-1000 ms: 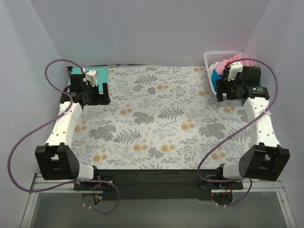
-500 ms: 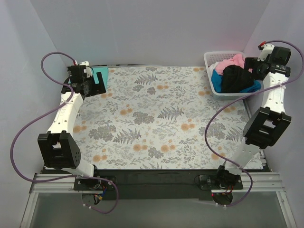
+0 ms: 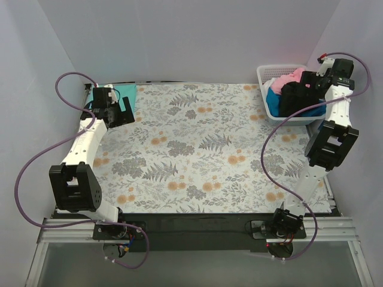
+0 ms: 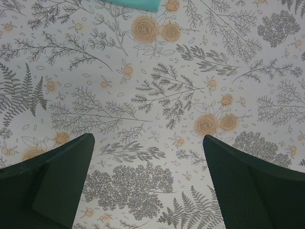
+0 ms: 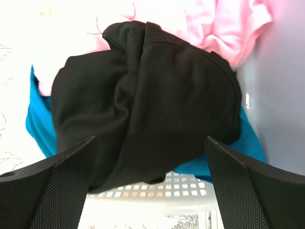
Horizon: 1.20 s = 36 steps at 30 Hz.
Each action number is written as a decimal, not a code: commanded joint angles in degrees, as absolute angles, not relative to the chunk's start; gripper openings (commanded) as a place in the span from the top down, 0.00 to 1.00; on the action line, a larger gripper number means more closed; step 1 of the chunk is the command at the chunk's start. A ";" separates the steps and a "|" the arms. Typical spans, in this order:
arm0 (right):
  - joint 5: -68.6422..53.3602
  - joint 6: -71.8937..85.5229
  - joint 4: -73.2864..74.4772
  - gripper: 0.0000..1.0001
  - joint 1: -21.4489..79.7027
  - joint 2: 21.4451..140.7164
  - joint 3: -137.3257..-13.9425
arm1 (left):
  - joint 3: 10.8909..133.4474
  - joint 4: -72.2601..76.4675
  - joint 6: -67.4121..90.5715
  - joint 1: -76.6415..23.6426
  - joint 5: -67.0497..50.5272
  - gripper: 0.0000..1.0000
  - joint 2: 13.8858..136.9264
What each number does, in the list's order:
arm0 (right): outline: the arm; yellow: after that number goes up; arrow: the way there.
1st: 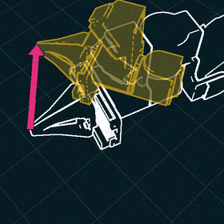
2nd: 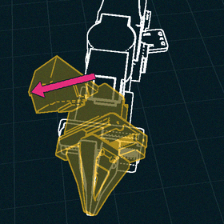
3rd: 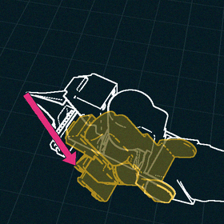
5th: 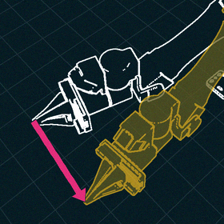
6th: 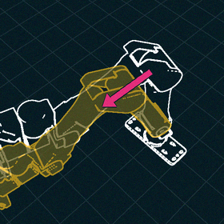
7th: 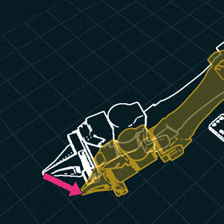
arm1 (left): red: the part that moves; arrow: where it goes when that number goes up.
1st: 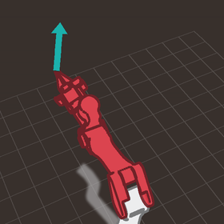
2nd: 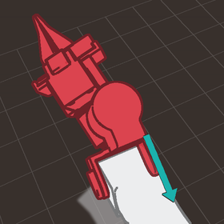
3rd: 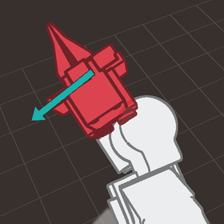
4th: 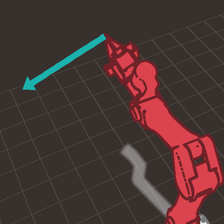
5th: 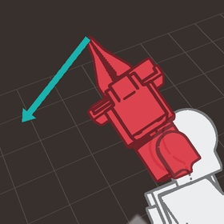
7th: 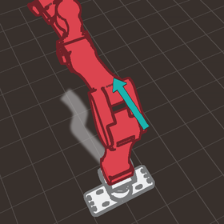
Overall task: Fold and stack the t-shirts
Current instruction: Grab the tshirt from the pile
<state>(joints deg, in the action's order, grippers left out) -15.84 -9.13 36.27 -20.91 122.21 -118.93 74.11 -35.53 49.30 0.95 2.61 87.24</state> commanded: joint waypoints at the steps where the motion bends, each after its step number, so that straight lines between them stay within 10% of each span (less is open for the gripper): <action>1: -16.00 -8.17 34.98 0.02 -19.95 124.36 -121.38 | 73.83 -34.89 50.01 0.79 4.13 0.02 87.71; 8: -14.94 -8.52 34.54 0.17 -19.16 126.21 -121.20 | 74.70 -36.21 51.06 0.79 5.27 0.02 89.21; 12: -16.78 -9.05 34.80 0.82 -19.16 122.79 -119.45 | 75.32 -36.83 50.98 0.79 5.45 0.02 89.03; 14: -18.19 -9.14 35.33 0.99 -19.16 119.37 -118.31 | 75.50 -36.91 51.41 0.88 5.27 0.02 88.33; 36: -54.75 -0.81 29.63 0.99 -12.06 88.25 -123.14 | 77.61 -37.97 54.14 0.79 -5.62 0.02 80.34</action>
